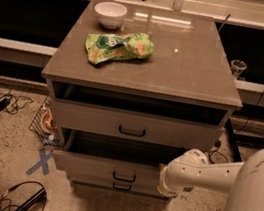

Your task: Open middle drawer

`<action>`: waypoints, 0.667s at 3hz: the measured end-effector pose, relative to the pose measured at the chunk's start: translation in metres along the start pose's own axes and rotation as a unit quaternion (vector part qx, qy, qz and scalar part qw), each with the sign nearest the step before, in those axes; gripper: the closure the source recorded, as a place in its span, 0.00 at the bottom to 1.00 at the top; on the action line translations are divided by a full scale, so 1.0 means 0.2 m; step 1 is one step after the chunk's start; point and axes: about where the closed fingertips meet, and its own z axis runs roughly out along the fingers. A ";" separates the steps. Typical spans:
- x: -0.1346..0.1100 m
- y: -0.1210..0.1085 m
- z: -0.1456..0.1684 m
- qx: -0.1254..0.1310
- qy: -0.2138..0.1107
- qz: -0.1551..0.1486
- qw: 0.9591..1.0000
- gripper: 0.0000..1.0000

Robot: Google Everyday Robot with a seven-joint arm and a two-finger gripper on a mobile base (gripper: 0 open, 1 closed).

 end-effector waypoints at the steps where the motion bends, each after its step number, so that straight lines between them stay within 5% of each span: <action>1: 0.00 0.00 0.00 0.000 0.000 0.000 1.000 0.59; 2: 0.00 0.00 0.00 0.000 0.000 0.000 1.000 0.36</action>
Offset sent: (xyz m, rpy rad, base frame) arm 0.0000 0.0000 0.0001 0.0000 0.0001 0.0000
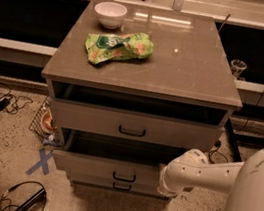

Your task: Open middle drawer

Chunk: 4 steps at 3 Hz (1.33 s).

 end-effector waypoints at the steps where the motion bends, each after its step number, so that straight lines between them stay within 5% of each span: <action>1: 0.00 0.00 0.00 0.000 0.000 0.000 1.000 0.12; 2: 0.00 0.00 0.00 0.000 0.000 0.000 1.000 0.00; 4: 0.04 0.02 -0.07 -0.027 0.028 -0.001 0.999 0.00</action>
Offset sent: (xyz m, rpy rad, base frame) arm 0.0000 0.0000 0.0000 0.0000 0.0001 0.0000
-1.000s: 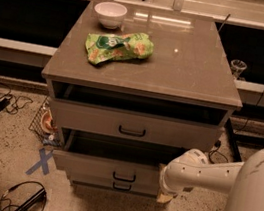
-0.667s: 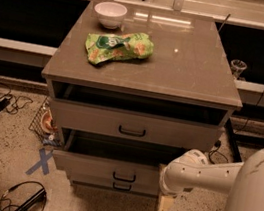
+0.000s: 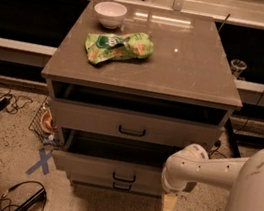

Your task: Open middle drawer

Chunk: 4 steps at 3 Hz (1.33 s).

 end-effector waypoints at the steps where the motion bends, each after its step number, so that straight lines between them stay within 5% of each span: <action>1: 0.00 0.00 0.00 0.000 0.000 0.000 1.000 0.00; 4: 0.01 0.19 -0.04 -0.014 0.045 0.003 0.999 0.64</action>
Offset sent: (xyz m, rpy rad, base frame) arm -0.0079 0.0037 -0.0006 -0.0253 -0.0239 0.0017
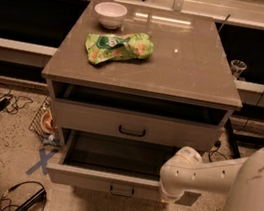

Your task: Open middle drawer

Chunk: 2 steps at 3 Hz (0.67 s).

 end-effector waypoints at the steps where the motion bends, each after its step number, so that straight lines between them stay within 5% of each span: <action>1: 0.00 0.00 -0.04 0.000 0.000 0.000 1.000 0.87; 2: 0.00 0.00 -0.07 0.000 0.000 0.000 1.000 1.00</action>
Offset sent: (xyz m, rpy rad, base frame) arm -0.1902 -0.0425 -0.0418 0.0179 0.2668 -0.2501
